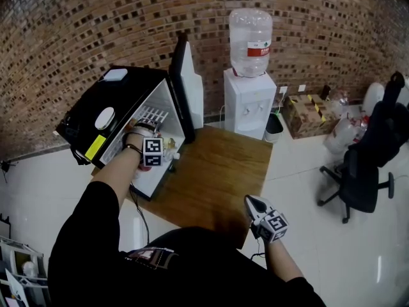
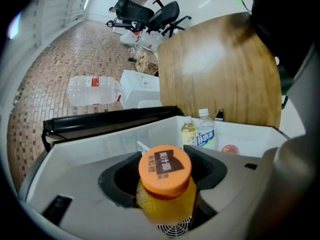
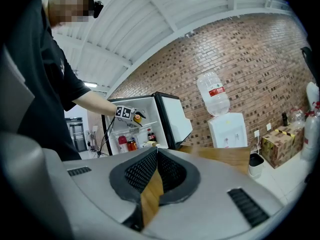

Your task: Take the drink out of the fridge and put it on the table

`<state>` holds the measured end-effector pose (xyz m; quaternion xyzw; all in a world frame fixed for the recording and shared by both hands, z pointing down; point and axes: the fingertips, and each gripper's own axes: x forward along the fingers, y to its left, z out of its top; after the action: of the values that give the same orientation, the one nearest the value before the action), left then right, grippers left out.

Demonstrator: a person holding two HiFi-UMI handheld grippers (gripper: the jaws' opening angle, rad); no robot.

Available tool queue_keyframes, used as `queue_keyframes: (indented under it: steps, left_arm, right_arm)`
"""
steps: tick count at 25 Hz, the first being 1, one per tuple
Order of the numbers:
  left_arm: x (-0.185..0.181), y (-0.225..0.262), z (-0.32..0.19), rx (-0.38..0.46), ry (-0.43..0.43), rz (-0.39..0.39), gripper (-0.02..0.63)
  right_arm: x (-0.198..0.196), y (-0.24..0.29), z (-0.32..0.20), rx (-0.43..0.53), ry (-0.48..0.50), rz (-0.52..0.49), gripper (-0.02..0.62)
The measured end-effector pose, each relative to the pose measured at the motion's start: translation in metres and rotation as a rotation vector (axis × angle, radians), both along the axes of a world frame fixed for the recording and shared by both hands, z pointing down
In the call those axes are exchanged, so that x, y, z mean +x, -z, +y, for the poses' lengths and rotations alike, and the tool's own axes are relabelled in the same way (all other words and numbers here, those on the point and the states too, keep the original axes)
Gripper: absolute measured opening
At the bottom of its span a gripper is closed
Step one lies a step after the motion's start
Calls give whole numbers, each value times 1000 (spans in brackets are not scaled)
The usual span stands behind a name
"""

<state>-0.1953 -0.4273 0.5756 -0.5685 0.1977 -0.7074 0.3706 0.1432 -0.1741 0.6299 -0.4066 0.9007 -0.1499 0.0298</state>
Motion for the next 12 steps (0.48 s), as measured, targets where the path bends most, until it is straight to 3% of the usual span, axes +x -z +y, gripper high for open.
queue_keyframes:
  steps: [6,12]
  left_arm:
    - [48,49,22,24,-83,164,252]
    - [90,80,57,-15,-152,310,247]
  right_arm:
    - [-5,8,-4,11,10,0,20]
    - [-10,11,-2,13,19,4,20]
